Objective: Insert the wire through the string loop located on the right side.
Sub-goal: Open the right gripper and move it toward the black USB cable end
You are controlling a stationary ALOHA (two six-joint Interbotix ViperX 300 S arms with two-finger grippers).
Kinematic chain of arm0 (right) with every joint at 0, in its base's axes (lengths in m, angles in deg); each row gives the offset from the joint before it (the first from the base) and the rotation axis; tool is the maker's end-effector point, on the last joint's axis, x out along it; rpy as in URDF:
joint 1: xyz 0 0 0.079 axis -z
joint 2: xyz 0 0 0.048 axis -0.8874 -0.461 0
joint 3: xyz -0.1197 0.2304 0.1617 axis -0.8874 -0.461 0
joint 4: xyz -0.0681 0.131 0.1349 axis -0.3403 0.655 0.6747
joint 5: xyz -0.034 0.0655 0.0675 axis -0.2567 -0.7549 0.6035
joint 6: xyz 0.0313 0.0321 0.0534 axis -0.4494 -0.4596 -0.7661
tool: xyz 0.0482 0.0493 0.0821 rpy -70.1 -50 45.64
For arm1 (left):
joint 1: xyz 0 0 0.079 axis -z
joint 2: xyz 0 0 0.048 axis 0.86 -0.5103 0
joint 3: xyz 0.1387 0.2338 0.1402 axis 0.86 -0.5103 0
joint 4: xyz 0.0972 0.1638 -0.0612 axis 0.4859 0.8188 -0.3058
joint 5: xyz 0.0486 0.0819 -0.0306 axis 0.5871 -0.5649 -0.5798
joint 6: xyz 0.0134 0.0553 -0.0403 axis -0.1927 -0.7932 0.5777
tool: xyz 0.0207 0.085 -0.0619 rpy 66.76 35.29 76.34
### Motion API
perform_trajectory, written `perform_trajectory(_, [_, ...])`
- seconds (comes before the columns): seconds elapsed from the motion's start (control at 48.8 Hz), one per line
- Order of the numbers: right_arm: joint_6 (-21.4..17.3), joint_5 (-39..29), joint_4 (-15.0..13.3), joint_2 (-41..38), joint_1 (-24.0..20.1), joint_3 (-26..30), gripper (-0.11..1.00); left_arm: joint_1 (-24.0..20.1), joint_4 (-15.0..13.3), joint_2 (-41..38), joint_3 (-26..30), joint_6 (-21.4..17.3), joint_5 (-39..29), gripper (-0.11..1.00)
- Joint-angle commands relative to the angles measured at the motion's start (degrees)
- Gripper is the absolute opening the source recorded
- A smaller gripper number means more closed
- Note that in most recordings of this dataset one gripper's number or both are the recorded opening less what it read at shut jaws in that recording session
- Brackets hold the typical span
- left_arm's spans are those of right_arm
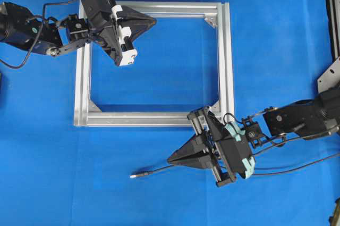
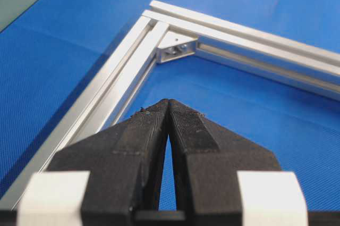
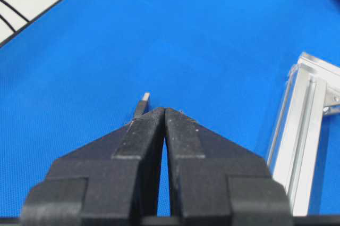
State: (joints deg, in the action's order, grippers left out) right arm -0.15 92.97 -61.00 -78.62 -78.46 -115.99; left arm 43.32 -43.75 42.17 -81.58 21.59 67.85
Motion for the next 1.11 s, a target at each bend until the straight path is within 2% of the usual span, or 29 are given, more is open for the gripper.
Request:
perform_trajectory(0.0, [-0.3,0.3,0.0,2.4,-0.8,1.1,0.0,0.0,1.1,2.7,0.9,0.3,-0.1,0.0])
perform_trajectory(0.123, [-0.4,-1.1,0.0,2.5,-1.6,1.7,-0.05,-0.2,1.1,2.7,0.8,0.3,-0.1,0.0])
perform_trajectory(0.533, [-4.7,-1.8,0.0,2.5,-1.8,1.8,-0.03,-0.2,1.2,2.7,1.1,0.3,-0.1,0.0])
perform_trajectory(0.615, [-4.9,-1.5,0.0,2.5,-1.9,1.8,0.07,-0.2,1.2,2.7,1.0,0.3,-0.1,0.0])
perform_trajectory(0.677, [-5.0,-1.6,0.0,2.5,-2.1,1.9,0.2,-0.2,1.2,2.7,1.0,0.3,-0.1,0.0])
perform_trajectory(0.841, [-5.1,-1.9,0.3,2.1,-2.5,2.5,0.67,-0.2,1.2,2.7,0.8,0.3,-0.1,0.0])
perform_trajectory(0.923, [-5.1,-2.1,0.5,2.1,-2.5,2.5,0.87,-0.2,1.1,2.8,0.8,0.3,-0.1,0.0])
perform_trajectory(0.964, [-5.1,-2.1,0.6,2.0,-2.6,2.7,0.89,-0.2,1.2,2.8,0.8,0.3,-0.1,0.0])
perform_trajectory(1.025, [-5.2,-2.3,0.8,1.8,-2.8,2.9,0.82,-0.2,1.2,2.7,1.0,0.3,-0.2,0.0])
perform_trajectory(1.087, [-5.1,-2.7,1.2,1.5,-2.9,3.3,0.82,-0.2,1.2,2.7,1.0,0.3,-0.1,0.0])
